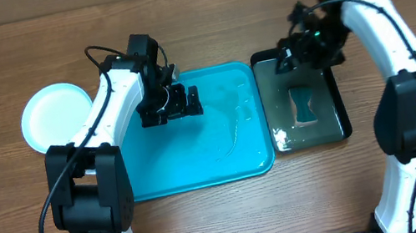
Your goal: Clean dirty plates on tray and stack at the side
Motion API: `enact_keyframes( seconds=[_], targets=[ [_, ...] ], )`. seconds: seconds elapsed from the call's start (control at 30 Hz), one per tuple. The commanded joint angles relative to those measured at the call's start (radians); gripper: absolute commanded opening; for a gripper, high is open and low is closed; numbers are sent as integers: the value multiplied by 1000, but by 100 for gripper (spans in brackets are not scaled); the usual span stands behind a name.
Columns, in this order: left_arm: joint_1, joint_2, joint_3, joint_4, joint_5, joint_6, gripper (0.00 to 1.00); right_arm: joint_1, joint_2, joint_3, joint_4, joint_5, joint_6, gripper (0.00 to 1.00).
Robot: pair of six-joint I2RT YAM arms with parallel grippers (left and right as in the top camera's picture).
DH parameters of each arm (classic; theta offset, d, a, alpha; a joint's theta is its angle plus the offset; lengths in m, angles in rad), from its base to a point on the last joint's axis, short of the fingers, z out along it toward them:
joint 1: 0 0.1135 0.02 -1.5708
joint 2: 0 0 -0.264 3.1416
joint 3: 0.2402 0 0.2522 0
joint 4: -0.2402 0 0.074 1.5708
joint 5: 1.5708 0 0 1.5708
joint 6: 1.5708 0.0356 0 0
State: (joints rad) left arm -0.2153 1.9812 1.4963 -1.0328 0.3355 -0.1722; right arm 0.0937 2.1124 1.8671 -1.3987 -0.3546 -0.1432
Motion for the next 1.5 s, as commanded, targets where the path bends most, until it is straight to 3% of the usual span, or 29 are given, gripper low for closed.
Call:
enact_keyframes(
  seconds=[0.0,0.97,1.13,1.47],
  targets=[
    [5,5,-1,-2,-6,19,100,43,-26,17,5,24,-22,100],
    [4,5,-1,-2,-6,19,100,61,-55,17,45,24,-22,100],
    [5,5,-1,-2,-6,19,100,72,-192,17,73,24,-22,100],
    [5,5,-1,-2,-6,19,100,76,-649,17,97,24,-22,100]
  ],
)
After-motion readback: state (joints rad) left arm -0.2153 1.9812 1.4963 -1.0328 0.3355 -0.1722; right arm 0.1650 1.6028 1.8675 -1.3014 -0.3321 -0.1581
